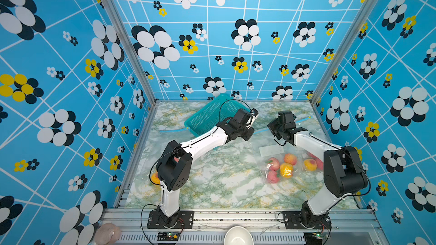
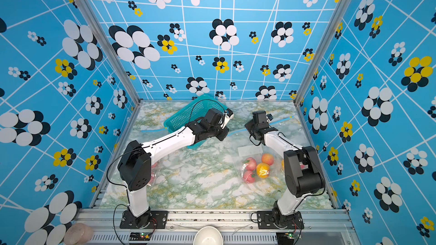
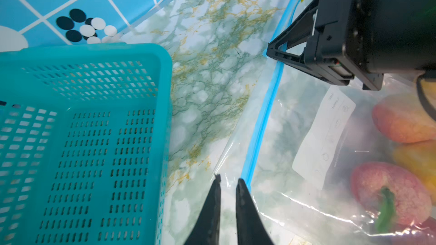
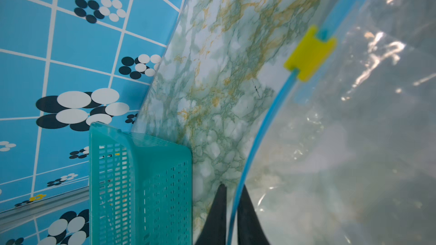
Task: Place the peach in a zip-top bag and seal the zipper
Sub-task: Place the zipper food storage bag at the center of the board, then reset both arms
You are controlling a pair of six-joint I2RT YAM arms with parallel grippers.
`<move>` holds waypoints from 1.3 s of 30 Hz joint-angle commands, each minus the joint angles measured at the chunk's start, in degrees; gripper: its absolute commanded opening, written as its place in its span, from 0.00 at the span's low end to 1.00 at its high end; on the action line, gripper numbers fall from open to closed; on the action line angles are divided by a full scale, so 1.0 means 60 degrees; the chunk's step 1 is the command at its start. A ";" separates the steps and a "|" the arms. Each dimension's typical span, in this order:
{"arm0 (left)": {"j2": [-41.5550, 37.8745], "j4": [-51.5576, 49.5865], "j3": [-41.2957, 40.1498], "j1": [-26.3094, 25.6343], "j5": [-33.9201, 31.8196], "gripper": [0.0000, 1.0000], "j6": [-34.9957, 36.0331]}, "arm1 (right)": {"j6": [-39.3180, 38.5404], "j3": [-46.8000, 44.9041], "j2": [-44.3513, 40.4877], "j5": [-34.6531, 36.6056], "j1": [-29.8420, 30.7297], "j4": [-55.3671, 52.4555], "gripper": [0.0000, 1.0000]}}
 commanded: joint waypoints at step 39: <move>-0.5615 0.5316 -0.9023 0.7024 -0.0953 0.99 -0.0405 | -1.0104 -0.4702 -0.2802 0.3493 -0.0957 0.4472 0.99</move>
